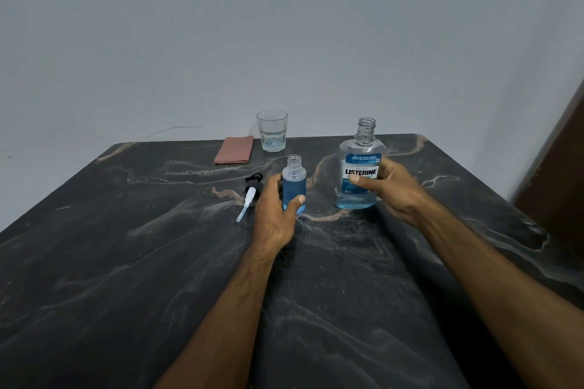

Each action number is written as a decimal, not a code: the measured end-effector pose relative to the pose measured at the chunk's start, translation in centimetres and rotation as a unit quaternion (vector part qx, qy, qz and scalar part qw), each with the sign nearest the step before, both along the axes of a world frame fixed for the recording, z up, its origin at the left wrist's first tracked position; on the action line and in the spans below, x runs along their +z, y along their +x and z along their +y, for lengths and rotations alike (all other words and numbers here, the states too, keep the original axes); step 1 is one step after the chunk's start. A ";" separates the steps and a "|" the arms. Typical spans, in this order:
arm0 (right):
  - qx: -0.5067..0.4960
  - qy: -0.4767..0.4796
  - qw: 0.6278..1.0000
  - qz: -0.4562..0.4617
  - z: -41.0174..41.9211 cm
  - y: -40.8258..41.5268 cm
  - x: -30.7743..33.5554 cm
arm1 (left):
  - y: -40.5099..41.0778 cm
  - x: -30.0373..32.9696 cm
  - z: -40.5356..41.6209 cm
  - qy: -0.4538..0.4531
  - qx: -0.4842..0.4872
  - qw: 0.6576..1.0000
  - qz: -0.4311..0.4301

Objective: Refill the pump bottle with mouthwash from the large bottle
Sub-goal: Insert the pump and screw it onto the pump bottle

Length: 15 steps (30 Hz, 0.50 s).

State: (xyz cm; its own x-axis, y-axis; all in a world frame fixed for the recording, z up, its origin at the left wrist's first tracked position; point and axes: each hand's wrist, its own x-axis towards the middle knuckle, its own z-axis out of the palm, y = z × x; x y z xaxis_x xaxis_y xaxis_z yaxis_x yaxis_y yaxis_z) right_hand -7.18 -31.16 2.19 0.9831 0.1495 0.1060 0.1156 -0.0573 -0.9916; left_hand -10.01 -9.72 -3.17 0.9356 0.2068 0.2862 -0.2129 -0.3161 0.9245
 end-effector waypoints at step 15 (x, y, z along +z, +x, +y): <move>-0.022 -0.028 0.999 -0.011 -0.2 -0.3 -1.2 | -0.2 0.0 0.0 0.000 -0.003 1.000 0.001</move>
